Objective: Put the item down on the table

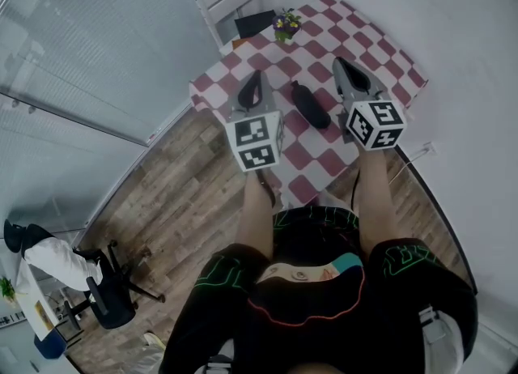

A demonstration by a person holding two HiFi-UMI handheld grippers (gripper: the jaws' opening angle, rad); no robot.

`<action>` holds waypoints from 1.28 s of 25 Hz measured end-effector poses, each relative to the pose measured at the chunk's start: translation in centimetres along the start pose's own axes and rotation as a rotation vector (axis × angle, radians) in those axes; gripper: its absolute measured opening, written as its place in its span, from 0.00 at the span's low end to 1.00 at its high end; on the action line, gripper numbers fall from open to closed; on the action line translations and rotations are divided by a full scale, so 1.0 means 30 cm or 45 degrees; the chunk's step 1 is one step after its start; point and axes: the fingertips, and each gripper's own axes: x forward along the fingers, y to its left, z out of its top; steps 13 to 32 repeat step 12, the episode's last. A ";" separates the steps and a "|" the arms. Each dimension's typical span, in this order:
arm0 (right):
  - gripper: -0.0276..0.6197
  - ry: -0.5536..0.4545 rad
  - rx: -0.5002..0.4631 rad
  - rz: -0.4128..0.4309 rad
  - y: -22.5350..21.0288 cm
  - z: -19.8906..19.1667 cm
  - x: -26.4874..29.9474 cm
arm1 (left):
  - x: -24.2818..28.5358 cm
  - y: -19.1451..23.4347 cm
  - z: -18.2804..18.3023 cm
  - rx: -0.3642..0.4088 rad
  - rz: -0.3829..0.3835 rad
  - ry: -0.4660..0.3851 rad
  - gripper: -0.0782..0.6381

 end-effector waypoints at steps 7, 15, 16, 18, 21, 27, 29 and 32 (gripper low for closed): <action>0.05 0.013 -0.008 0.000 -0.004 -0.003 -0.004 | 0.001 -0.012 -0.005 0.001 -0.008 0.008 0.12; 0.05 0.011 -0.023 0.005 0.001 -0.004 0.006 | 0.008 -0.009 -0.026 -0.020 -0.016 0.032 0.12; 0.05 0.011 -0.023 0.005 0.001 -0.004 0.006 | 0.008 -0.009 -0.026 -0.020 -0.016 0.032 0.12; 0.05 0.011 -0.023 0.005 0.001 -0.004 0.006 | 0.008 -0.009 -0.026 -0.020 -0.016 0.032 0.12; 0.05 0.011 -0.023 0.005 0.001 -0.004 0.006 | 0.008 -0.009 -0.026 -0.020 -0.016 0.032 0.12; 0.05 0.011 -0.023 0.005 0.001 -0.004 0.006 | 0.008 -0.009 -0.026 -0.020 -0.016 0.032 0.12; 0.05 0.011 -0.023 0.005 0.001 -0.004 0.006 | 0.008 -0.009 -0.026 -0.020 -0.016 0.032 0.12; 0.05 0.011 -0.023 0.005 0.001 -0.004 0.006 | 0.008 -0.009 -0.026 -0.020 -0.016 0.032 0.12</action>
